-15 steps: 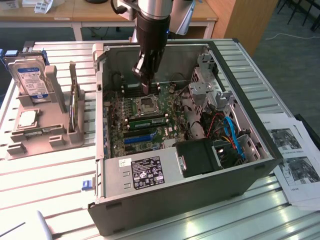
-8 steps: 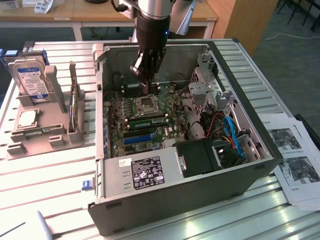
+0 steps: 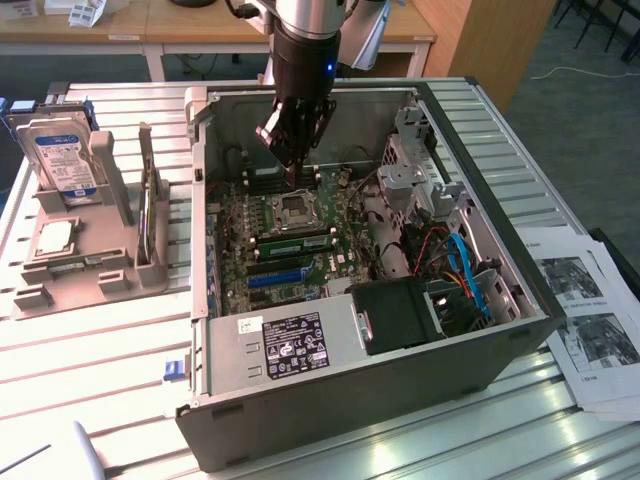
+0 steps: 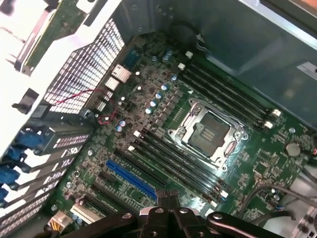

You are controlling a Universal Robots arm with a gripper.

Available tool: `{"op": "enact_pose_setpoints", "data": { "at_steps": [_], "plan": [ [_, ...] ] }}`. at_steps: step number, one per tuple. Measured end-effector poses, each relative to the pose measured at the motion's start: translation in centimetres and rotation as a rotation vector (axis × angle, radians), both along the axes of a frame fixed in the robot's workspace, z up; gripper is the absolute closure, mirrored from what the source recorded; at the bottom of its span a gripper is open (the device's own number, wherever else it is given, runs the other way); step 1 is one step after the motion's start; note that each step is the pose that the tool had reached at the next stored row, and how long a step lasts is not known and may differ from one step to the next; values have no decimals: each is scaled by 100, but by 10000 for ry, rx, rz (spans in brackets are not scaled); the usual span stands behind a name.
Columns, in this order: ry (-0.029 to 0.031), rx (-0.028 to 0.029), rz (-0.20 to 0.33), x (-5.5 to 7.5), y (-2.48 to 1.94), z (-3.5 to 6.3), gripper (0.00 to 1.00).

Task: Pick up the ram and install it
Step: 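Press down the ram until it locks into place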

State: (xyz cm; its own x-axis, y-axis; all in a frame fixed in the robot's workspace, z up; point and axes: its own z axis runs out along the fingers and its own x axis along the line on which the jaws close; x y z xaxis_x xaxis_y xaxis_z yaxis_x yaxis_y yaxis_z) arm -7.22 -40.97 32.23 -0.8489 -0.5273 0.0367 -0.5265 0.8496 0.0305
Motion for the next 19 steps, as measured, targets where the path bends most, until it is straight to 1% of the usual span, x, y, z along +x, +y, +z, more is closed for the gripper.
{"op": "enact_pose_setpoints", "data": {
  "at_steps": [19],
  "plan": [
    [0, 0, -3456, 0, 0, 0, 90]
  ]
}}
